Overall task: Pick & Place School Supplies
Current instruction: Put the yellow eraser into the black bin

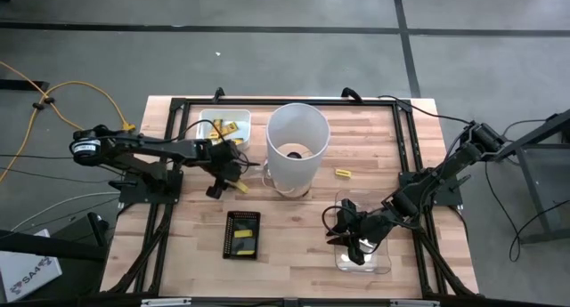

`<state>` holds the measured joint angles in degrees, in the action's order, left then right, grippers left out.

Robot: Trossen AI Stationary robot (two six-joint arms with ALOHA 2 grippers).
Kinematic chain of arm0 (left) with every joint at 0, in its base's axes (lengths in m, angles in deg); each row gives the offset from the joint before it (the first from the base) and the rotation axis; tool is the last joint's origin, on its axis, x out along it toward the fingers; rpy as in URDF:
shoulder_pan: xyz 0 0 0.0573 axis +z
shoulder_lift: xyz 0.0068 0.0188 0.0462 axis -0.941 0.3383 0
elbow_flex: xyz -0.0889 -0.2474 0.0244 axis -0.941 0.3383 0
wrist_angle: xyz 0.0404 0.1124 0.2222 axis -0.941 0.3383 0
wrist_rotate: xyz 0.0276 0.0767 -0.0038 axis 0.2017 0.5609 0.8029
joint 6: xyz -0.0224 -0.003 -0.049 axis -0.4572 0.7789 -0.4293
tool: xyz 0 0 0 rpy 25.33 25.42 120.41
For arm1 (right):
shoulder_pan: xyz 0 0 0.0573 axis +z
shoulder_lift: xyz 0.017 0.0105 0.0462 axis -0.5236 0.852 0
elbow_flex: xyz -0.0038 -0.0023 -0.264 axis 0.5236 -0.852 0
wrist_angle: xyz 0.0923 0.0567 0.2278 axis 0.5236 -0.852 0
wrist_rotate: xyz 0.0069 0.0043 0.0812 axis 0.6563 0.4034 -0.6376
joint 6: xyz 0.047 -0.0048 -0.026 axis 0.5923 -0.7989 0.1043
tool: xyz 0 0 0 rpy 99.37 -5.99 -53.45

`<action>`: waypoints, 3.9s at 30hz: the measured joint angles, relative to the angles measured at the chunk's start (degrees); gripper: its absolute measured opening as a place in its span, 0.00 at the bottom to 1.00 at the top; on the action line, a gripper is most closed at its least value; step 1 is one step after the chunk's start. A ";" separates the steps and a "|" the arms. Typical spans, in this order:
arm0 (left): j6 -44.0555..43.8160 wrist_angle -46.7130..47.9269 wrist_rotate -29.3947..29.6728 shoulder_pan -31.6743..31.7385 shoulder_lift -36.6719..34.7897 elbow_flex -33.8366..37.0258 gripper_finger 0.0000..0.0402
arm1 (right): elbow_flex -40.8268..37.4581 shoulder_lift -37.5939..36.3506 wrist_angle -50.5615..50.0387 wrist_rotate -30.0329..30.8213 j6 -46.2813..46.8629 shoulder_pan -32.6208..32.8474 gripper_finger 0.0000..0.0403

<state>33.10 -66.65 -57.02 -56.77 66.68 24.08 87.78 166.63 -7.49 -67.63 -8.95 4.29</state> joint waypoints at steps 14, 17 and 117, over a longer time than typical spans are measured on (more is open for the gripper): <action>-1.24 -3.13 1.58 -2.03 4.64 0.11 0.43 | 0.00 0.00 -0.12 0.00 0.00 0.00 0.24; -1.24 -3.96 1.57 -2.16 4.71 0.11 0.43 | 0.00 0.00 -0.10 0.00 -0.01 0.01 0.24; -25.51 -0.58 5.04 -34.01 6.49 -10.84 0.27 | 0.00 -0.02 -0.06 -0.02 -0.02 0.01 0.24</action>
<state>7.59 -67.23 -51.98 -90.78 73.17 13.24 87.78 166.61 -7.55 -67.65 -8.97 4.30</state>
